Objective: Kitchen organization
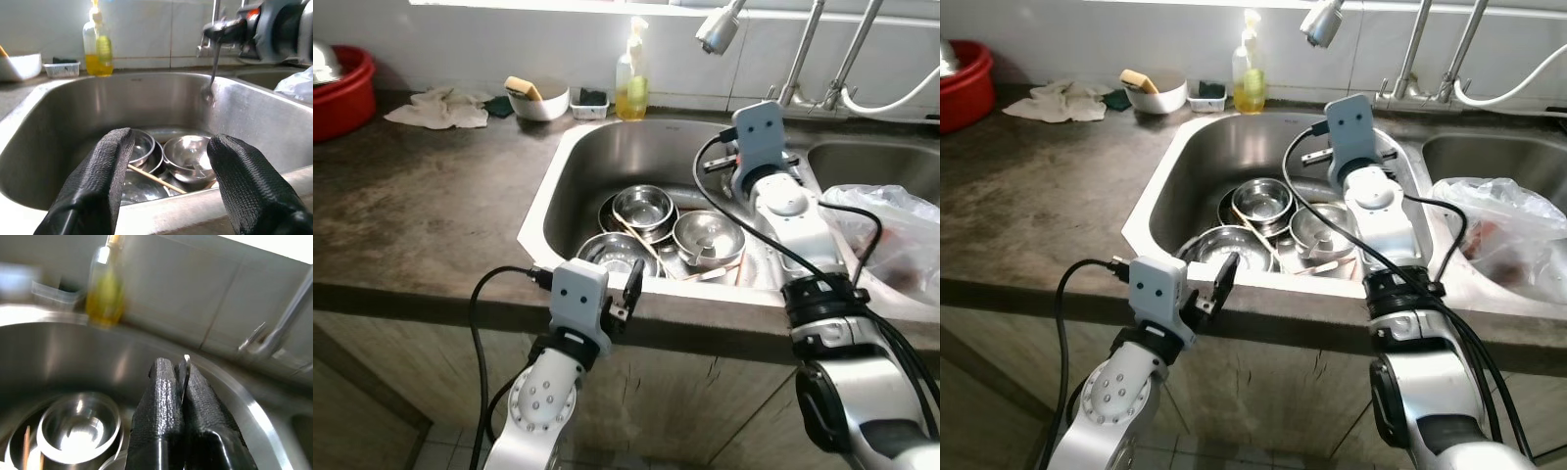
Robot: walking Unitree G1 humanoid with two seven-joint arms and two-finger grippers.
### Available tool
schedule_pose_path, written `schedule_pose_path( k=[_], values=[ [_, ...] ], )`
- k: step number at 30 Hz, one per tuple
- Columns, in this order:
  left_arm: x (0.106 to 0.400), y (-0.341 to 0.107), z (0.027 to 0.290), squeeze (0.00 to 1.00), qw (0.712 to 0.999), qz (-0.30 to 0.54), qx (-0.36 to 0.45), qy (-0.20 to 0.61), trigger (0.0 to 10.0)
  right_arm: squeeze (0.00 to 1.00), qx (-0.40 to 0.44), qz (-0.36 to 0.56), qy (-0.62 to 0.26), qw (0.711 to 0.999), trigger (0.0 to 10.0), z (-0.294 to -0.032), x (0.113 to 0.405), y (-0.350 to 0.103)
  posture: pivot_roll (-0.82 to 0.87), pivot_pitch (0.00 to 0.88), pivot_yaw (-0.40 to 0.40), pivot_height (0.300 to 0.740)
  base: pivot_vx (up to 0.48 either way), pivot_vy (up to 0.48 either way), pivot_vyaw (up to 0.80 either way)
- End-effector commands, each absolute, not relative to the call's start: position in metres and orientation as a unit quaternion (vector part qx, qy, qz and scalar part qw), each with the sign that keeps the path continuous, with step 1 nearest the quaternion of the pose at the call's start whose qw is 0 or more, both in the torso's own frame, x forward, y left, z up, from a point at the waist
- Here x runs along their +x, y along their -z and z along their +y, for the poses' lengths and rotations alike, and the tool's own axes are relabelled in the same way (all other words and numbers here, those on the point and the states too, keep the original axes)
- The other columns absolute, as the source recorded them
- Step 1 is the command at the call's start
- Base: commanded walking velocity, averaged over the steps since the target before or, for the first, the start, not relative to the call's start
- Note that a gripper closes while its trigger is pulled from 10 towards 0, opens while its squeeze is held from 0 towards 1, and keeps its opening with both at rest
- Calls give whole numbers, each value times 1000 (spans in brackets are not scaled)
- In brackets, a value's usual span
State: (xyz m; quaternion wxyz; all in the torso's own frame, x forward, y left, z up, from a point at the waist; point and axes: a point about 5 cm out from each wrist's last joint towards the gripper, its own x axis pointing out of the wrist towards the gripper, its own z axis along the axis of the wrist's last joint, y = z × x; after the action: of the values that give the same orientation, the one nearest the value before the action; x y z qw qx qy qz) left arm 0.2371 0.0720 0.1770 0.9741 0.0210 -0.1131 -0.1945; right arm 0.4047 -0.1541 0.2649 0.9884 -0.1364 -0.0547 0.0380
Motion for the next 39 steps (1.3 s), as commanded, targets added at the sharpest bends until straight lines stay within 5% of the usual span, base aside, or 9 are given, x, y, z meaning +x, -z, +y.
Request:
schedule_pose_path(
  k=[1, 14, 15, 16, 17, 23, 24, 29, 39],
  values=[
    [233, -180, 73, 0, 974, -116, 23, 193, 10000, 0, -140, -34, -46, 989, 10000, -154, 408, -260, 218, 222, -50, 740, 0, 0, 0],
    [226, -179, 75, 0, 975, -103, 29, 194, 10000, 0, -149, 0, -64, 987, 10000, -149, 417, -241, 233, 247, -50, 740, 0, 0, 0],
    [226, -179, 75, 0, 975, -103, 30, 196, 10000, 859, -147, 0, -64, 987, 10000, -150, 417, -241, 231, 246, -47, 740, 0, 0, 0],
    [226, -179, 75, 0, 975, -103, 30, 196, 10000, 859, -147, 0, -64, 987, 10000, -150, 417, -241, 231, 246, -47, 740, 0, 0, 0],
    [227, -179, 75, 0, 975, -102, 30, 197, 10000, 1000, -143, -1, -62, 988, 10000, -151, 417, -240, 230, 237, -48, 740, 0, 0, 0],
    [230, -179, 75, 0, 974, -103, 34, 198, 10000, 1000, -148, -17, -56, 987, 10000, -154, 417, -242, 233, 218, -48, 740, 0, 0, 0],
    [231, -179, 75, 0, 974, -104, 34, 197, 10000, 0, -148, -21, -55, 987, 10000, -155, 417, -244, 234, 205, -48, 740, 0, 0, 0],
    [236, -180, 76, 0, 974, -109, 37, 196, 10000, 0, -134, -86, -41, 986, 10000, -157, 409, -262, 232, 176, -49, 740, 0, 0, 0],
    [243, -179, 77, 0, 972, -118, 40, 200, 10000, 0, -100, -185, -19, 978, 10000, -169, 346, -270, 190, 106, -18, 740, 0, 0, 0]
  ],
)
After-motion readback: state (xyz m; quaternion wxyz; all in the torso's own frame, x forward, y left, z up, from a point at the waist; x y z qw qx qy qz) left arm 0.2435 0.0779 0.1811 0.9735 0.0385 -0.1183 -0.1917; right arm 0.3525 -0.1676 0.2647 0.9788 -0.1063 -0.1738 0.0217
